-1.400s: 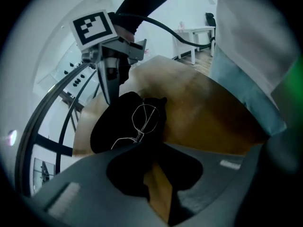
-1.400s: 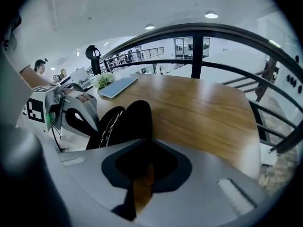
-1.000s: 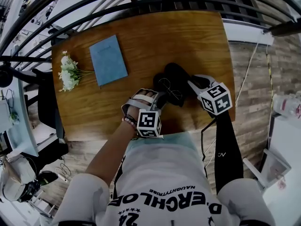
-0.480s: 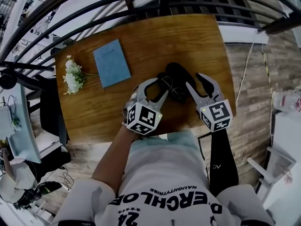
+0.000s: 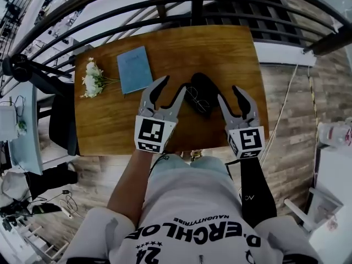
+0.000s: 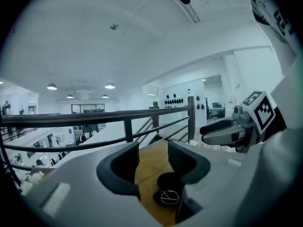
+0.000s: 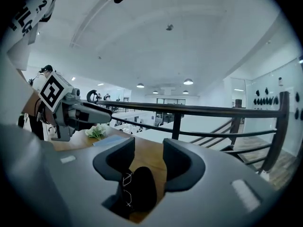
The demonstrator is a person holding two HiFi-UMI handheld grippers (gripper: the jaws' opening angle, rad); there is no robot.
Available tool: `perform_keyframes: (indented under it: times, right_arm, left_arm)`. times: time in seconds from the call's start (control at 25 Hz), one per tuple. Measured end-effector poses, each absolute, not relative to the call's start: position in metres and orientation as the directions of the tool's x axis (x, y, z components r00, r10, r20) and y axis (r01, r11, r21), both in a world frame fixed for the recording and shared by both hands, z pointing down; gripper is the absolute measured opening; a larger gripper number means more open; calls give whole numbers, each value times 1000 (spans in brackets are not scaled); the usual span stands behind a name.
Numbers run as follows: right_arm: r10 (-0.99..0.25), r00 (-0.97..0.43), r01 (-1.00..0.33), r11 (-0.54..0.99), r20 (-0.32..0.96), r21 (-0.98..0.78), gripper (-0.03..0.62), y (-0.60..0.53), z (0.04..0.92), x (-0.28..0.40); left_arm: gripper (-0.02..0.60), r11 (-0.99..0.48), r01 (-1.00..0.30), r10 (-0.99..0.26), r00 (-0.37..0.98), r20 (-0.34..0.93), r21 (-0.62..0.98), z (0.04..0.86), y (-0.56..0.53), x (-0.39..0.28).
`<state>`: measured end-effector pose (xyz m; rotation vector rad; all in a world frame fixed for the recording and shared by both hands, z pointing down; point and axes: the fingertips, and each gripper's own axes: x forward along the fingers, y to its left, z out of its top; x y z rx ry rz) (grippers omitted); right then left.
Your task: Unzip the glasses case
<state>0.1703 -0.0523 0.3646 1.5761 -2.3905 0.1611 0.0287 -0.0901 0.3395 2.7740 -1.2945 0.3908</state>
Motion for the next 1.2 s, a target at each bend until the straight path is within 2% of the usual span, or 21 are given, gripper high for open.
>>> perform_keyframes:
  times: [0.32, 0.36, 0.4, 0.44, 1.2]
  right_arm:
    - [-873, -429, -891, 451, 231, 53, 213, -46, 351, 177]
    - [-874, -430, -890, 453, 225, 58, 161, -45, 349, 178]
    - [-875, -432, -888, 455, 219, 68, 70, -44, 346, 178]
    - [-874, -437, -884, 461, 215, 79, 28, -43, 344, 178]
    - [-849, -482, -849, 514, 215, 127, 28, -32, 331, 166]
  left_arm:
    - [190, -569, -815, -816, 544, 195, -107, 310, -73, 27]
    - [153, -557, -822, -826, 531, 190, -121, 308, -71, 26]
    - [73, -545, -827, -834, 520, 184, -134, 307, -70, 25]
    - [2, -537, -832, -841, 512, 178, -144, 306, -69, 24]
    - [0, -492, -858, -870, 476, 128, -148, 288, -57, 20]
